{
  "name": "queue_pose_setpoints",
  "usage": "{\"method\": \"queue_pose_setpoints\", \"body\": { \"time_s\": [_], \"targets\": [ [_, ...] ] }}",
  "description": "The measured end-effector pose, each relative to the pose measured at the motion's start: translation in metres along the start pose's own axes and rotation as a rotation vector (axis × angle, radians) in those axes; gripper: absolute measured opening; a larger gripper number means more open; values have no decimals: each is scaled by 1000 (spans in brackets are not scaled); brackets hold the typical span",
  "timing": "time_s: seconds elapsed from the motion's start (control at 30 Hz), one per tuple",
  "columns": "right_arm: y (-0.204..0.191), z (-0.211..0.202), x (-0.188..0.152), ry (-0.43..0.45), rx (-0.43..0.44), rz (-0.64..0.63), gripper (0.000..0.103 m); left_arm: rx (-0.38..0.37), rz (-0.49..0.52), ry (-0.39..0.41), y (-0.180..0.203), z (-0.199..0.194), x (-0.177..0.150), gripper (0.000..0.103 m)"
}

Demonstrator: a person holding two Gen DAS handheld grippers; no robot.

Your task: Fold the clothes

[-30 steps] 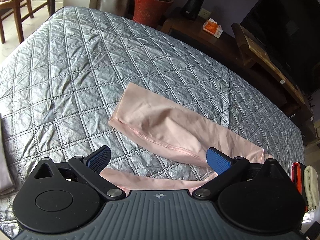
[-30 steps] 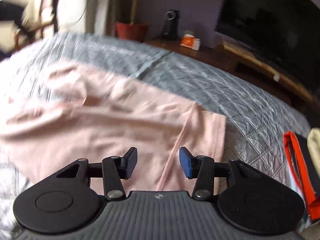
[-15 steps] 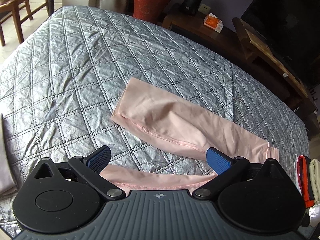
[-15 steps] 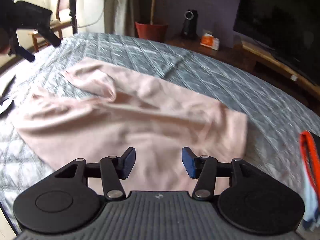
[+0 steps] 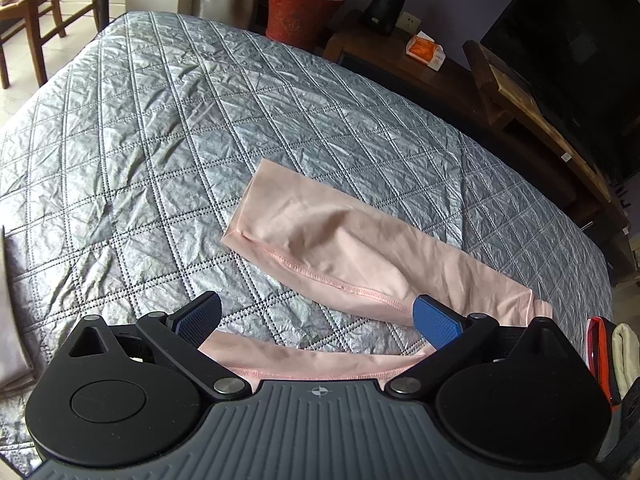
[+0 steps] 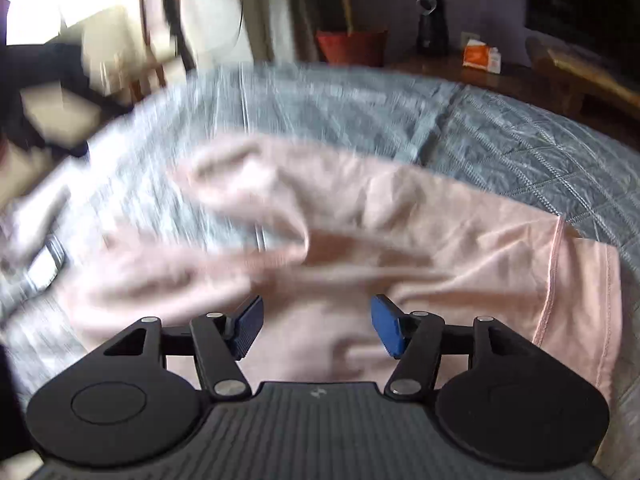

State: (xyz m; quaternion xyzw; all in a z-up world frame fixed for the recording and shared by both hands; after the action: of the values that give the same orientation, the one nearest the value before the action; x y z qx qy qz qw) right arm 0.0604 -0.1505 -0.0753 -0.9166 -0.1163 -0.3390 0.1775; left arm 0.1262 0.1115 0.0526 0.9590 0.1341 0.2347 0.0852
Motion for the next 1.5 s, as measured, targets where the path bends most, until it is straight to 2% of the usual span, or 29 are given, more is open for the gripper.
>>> {"method": "queue_pose_setpoints", "body": {
  "time_s": [0.07, 0.13, 0.17, 0.23, 0.4, 0.47, 0.57, 0.67, 0.77, 0.87, 0.9, 0.93, 1.1, 1.23, 1.37, 1.5],
  "targets": [
    [25, -9, 22, 64, -20, 71, 58, 2, 0, -1, 0, 0, 0, 103],
    [44, -1, 41, 72, -77, 27, 58, 1, 3, -4, 1, 1, -1, 103],
    [50, 7, 48, 58, -99, -9, 59, -1, 5, -4, 1, 1, -1, 103],
    [56, 22, 57, 14, -127, -82, 67, -2, 10, -3, 3, 1, -1, 103],
    [72, 57, 71, -95, -178, -285, 69, -2, 14, -6, 3, 3, -2, 103],
    [85, 60, 69, -107, -195, -284, 68, -1, 16, -9, 4, 4, -2, 103],
    [96, 68, 67, -106, -134, -209, 65, -2, 27, -10, 7, 5, -3, 103],
    [83, 84, 63, -121, -93, -262, 64, 0, 32, -15, 9, 7, -5, 103],
    [71, 94, 61, -127, -89, -336, 63, 2, 34, -17, 9, 9, -6, 103],
    [68, 97, 61, -138, -56, -309, 30, 2, 32, -19, 8, 10, -5, 103],
    [66, 97, 60, -141, -49, -308, 7, 1, 31, -18, 8, 10, -5, 103],
    [64, 95, 60, -141, -48, -315, 4, 2, 30, -19, 8, 9, -5, 103],
    [43, 74, 63, -124, -64, -378, 2, 2, 32, -20, 8, 10, -6, 103],
    [18, 41, 64, -24, -139, -537, 1, -1, 32, -20, 9, 9, -5, 103],
    [-26, 3, 37, 93, -249, -773, 1, 1, 33, -21, 9, 9, -6, 103],
    [-68, -27, -16, 203, -341, -928, 1, 2, 40, -24, 10, 9, -9, 103]
  ]
}}
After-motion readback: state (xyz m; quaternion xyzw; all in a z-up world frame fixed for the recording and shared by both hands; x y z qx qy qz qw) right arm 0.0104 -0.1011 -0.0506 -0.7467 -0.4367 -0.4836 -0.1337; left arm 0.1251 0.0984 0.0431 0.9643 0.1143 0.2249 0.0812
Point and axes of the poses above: each gripper's, at about its wrist camera, not at the fingertips, and z roughly the way its jaws point, y to its right, x to its top, the point moved 9 cm from there along z, roughly the way its jaws point, and after that the axes turned 4 degrees about x, right-handed, at the moved point
